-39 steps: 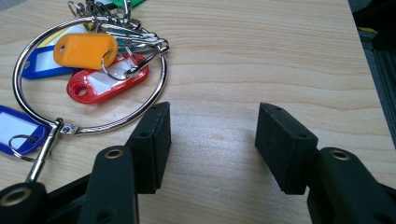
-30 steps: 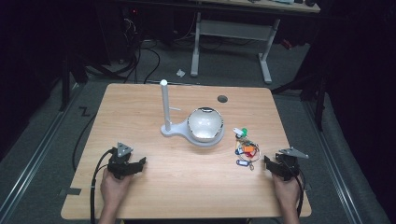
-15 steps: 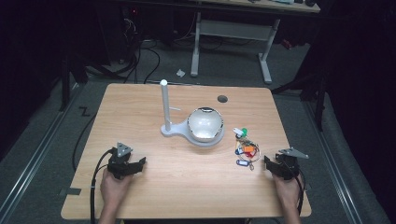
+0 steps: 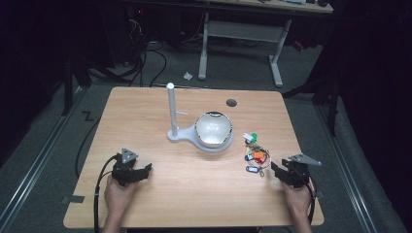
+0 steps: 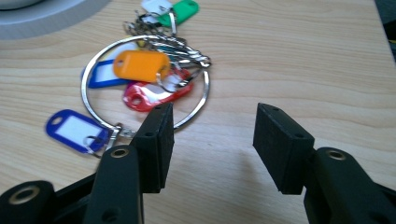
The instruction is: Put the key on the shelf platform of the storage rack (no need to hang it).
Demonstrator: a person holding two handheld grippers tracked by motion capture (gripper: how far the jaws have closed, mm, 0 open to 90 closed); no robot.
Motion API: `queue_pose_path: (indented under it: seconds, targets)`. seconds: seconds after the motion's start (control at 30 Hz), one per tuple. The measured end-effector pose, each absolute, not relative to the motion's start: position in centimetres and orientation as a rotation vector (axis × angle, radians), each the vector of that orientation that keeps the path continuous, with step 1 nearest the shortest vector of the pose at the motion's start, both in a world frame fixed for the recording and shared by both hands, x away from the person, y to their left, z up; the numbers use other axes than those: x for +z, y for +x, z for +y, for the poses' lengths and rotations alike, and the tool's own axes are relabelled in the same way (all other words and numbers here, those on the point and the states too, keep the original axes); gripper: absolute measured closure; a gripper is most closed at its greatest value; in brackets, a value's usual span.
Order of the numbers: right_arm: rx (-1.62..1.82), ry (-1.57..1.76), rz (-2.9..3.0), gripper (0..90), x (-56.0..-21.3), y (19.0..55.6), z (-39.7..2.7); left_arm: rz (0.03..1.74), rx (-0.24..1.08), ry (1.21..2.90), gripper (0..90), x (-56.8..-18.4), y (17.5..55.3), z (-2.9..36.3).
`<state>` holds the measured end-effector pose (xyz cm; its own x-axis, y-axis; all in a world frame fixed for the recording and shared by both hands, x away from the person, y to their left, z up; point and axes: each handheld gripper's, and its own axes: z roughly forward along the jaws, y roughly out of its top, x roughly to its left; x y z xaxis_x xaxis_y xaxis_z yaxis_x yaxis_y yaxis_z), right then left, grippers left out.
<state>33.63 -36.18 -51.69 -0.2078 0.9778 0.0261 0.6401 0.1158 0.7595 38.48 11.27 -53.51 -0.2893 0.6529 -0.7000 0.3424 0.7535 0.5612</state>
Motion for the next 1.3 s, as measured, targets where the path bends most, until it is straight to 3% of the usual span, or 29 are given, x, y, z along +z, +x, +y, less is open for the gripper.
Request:
queue_pose_path:
  seconds: [0.47,1.3]
  targets:
    - [0.959,1.497,1.980,44.6,-50.8,35.2,-33.4,1.901,0.371,0.761,28.7,-53.5,38.5,11.3]
    - [0.814,1.489,2.053,39.1,-52.4,39.0,-31.3,1.900,0.371,0.764,28.6,-53.5,38.5,11.3]
